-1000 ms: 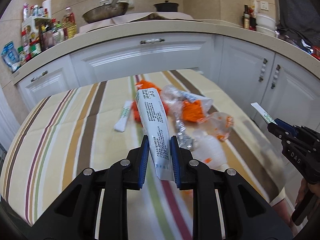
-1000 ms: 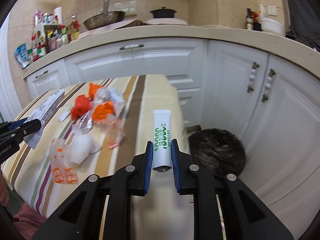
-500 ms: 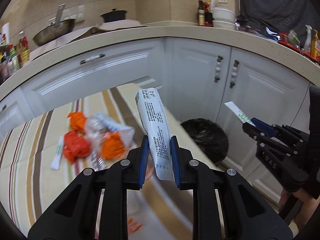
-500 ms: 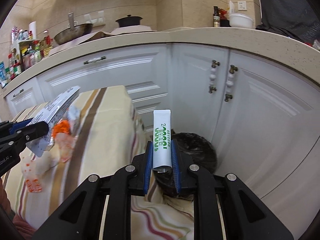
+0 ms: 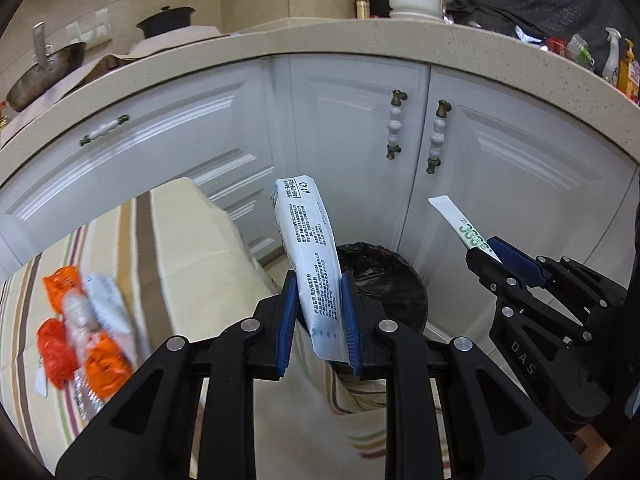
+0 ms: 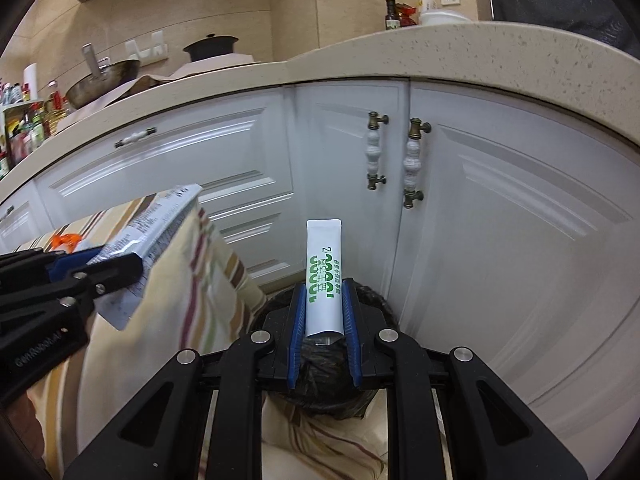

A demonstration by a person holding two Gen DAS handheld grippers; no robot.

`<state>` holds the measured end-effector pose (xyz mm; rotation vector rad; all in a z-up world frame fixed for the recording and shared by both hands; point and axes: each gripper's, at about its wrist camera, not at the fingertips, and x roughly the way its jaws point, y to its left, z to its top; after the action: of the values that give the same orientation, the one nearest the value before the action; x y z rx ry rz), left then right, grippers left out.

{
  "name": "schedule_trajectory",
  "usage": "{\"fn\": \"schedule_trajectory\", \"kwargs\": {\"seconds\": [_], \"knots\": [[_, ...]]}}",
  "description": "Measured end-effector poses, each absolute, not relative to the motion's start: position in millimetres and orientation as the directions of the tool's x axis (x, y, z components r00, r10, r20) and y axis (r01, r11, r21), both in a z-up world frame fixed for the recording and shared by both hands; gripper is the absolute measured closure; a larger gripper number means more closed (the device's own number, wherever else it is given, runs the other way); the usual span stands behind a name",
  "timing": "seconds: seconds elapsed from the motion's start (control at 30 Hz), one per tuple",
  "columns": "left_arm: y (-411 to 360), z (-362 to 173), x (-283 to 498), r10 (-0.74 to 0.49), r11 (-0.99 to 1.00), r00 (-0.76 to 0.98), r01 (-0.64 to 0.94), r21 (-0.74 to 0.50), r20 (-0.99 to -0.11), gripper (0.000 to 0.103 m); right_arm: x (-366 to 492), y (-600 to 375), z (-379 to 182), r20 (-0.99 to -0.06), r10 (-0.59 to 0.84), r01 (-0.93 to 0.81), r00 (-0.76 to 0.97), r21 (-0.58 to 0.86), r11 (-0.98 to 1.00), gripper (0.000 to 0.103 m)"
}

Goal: Collect trash
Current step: 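Carry the tube over the black bin and open the right tool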

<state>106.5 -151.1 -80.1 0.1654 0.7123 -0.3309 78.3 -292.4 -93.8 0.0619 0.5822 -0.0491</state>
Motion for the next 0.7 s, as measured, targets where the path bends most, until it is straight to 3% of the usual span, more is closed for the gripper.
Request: {"fn": "schedule_trajectory", "kwargs": {"seconds": [0.33, 0.4, 0.47, 0.5, 0.53, 0.7], "knots": [[-186, -109, 165, -0.211, 0.939, 0.647, 0.342, 0.032, -0.733, 0.081, 125, -316, -116, -0.571, -0.027, 0.082, 0.821, 0.072, 0.994, 0.083], [-190, -115, 176, -0.210, 0.940, 0.630, 0.340, 0.023, -0.747, 0.079, 136, -320, -123, -0.583, -0.017, 0.077, 0.812, 0.079, 0.994, 0.077], [-192, -122, 187, -0.194, 0.947, 0.623, 0.322, 0.022, -0.758, 0.071, 145, -324, -131, -0.592, -0.024, 0.090, 0.806, 0.083, 0.993, 0.064], [-192, -124, 190, -0.190, 0.950, 0.621, 0.312, 0.018, -0.761, 0.057, 149, -325, -132, -0.595, -0.024, 0.093, 0.803, 0.087, 0.992, 0.060], [-191, -125, 194, -0.185, 0.955, 0.621, 0.295, 0.009, -0.762, 0.052, 152, -327, -134, -0.598, -0.025, 0.097, 0.801, 0.088, 0.991, 0.059], [-184, -123, 197, -0.182, 0.961, 0.627, 0.275, -0.003, -0.757, 0.052, 153, -330, -137, -0.609, -0.031, 0.114, 0.792, 0.098, 0.989, 0.058]]}}
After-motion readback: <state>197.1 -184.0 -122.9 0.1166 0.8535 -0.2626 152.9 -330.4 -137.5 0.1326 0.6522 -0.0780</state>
